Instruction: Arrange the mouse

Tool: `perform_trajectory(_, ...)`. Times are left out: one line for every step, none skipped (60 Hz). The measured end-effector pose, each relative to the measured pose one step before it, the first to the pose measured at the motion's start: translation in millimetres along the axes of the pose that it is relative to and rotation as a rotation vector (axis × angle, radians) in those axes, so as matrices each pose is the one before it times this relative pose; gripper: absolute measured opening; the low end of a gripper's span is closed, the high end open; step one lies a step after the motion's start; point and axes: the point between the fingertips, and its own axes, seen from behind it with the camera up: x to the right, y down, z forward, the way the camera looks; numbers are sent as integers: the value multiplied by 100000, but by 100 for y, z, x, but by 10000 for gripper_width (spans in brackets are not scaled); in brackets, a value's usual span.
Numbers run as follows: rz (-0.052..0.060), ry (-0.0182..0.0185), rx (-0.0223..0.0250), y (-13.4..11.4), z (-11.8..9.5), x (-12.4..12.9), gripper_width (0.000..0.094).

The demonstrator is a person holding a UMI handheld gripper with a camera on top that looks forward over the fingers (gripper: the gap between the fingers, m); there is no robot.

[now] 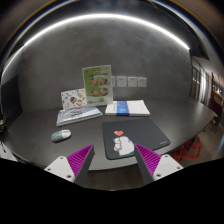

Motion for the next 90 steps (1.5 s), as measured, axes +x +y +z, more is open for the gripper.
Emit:
perform_trajectory(-415,-992,38,-176,-16,-94,830)
perform_trajectory(-399,-1198,278,-36,116,-189,831)
perform_trajectory(-397,-1310,151,-71,252,-88,831)
perform_trajectory(-307,-1186,43,11,252,-143,830)
perform_trajectory(-323,-1185,-90,32,295,-109,829)
perform_trajectory(-383,-1202,-171,56,314,-117,828)
perform_trajectory(-499,-1342,-324,97,287,-162,829)
perform_trajectory(-474,-1389,-229,89,242,-204,828)
perform_trajectory(-428,-1411,89,172,-207,-415,829)
perform_trajectory(-258,-1688,-22,-80,594,-2,829)
perform_trajectory(-118,-1579,-100,-29,356,-241,829)
perform_trajectory(-142,-1624,-223,38,358,-277,829)
perform_trajectory(5,-1679,-255,71,372,-318,828)
perform_trajectory(167,-1568,-279,88,396,-362,828)
perform_trajectory(266,-1449,-518,142,411,-394,827)
perform_trajectory(90,-1449,-753,180,414,-481,829)
perform_trajectory(-283,-1681,-897,214,405,-504,829)
perform_trajectory(-681,-1913,-874,228,439,-611,830)
perform_trajectory(-1001,-2041,-853,260,461,-661,830)
perform_trajectory(-1209,-2056,-867,246,517,-739,829)
perform_trajectory(-1469,-1994,-873,323,536,-742,829)
perform_trajectory(-1585,-1829,-678,366,697,-769,829)
perform_trajectory(-1537,-1889,-1041,152,392,-668,829)
perform_trajectory(-1357,-1663,-509,264,727,-786,831)
perform_trajectory(-1043,-1533,-726,147,623,-704,829)
perform_trajectory(-835,-1367,-785,183,608,-648,829)
perform_trajectory(-520,-1139,-850,198,604,-632,829)
perform_trajectory(-173,-1050,-889,155,555,-624,834)
perform_trajectory(8,-1168,-990,39,361,-604,832)
perform_trajectory(-62,-1178,-502,97,687,-703,831)
perform_trajectory(0,-1334,-570,-54,531,-704,830)
perform_trajectory(45,-1451,-650,-133,362,-688,832)
perform_trajectory(22,-1278,-268,-134,551,-708,832)
perform_trajectory(49,-1128,-259,-145,502,-689,833)
perform_trajectory(124,-816,-10,-99,696,-690,832)
perform_trajectory(275,-799,-560,-225,304,-567,832)
perform_trajectory(230,-569,-310,-131,526,-539,833)
perform_trajectory(85,-380,-187,-44,713,-503,831)
perform_trajectory(221,-258,-744,-173,361,-429,830)
perform_trajectory(95,-32,-490,-118,516,-388,831)
perform_trajectory(-56,136,-255,-62,702,-377,831)
perform_trajectory(22,27,-694,-166,363,-269,831)
perform_trajectory(34,367,-588,-112,559,-249,830)
perform_trajectory(144,647,-719,-89,536,-171,830)
perform_trajectory(-68,1011,-652,-86,473,-88,835)
perform_trajectory(-471,1426,1038,-509,530,7,835)
perform_trajectory(-524,1249,-204,-189,508,-46,834)
perform_trajectory(-210,1224,-685,-125,461,-63,834)
perform_trajectory(-237,1465,122,-292,414,-3,832)
perform_trajectory(-119,1335,-405,-212,429,-5,834)
perform_trajectory(58,1138,-499,-167,376,-48,833)
perform_trajectory(-21,1202,-373,-222,345,-18,836)
perform_trajectory(-59,1420,-183,-236,394,46,844)
perform_trajectory(-237,942,-486,-153,353,9,846)
perform_trajectory(25,1027,-60,-229,364,60,847)
perform_trajectory(173,912,-44,-256,350,18,846)
perform_trajectory(436,935,-164,-233,358,24,847)
perform_trajectory(425,1008,195,-207,553,62,846)
perform_trajectory(813,866,-155,-247,345,13,844)
perform_trajectory(848,940,-346,-175,299,36,845)
perform_trajectory(775,987,-423,-200,279,39,845)
perform_trajectory(609,1036,-453,-170,283,21,843)
perform_trajectory(428,893,-674,-126,202,-14,841)
perform_trajectory(256,821,-730,-107,191,-45,839)
perform_trajectory(348,548,-242,-201,214,-99,836)
perform_trajectory(338,375,-479,-112,225,-130,834)
perform_trajectory(595,640,-225,-239,219,-218,834)
perform_trajectory(483,255,85,-143,110,-82,833)
perform_trajectory(365,559,-99,-118,167,-17,834)
perform_trajectory(565,733,182,-157,201,-23,829)
perform_trajectory(576,768,-49,-99,170,-8,824)
perform_trajectory(602,680,30,-113,157,-20,815)
perform_trajectory(636,633,-135,-120,149,-37,805)
perform_trajectory(500,551,81,-75,70,-35,792)
perform_trajectory(354,528,17,-18,59,-15,818)
perform_trajectory(524,543,375,-89,77,-9,798)
perform_trajectory(534,622,322,-45,60,16,771)
perform_trajectory(385,646,326,-25,36,23,742)
perform_trajectory(318,283,601,-67,42,-82,636)
perform_trajectory(163,445,490,-24,32,-40,624)
perform_trajectory(-291,258,660,-36,37,-69,660)
perform_trajectory(-660,-241,373,28,29,-148,590)
perform_trajectory(-565,-353,380,6,14,-131,566)
perform_trajectory(-264,-216,118,36,-8,-74,600)
perform_trajectory(313,-201,145,-13,-5,-46,532)
perform_trajectory(899,-125,-31,-8,-25,-15,513)
perform_trajectory(1050,-109,-63,-24,3,-6,531)
perform_trajectory(796,-140,91,-51,-8,-12,475)
perform_trajectory(269,-188,24,-18,-6,-29,459)
perform_trajectory(-328,-88,223,-40,-16,15,442)
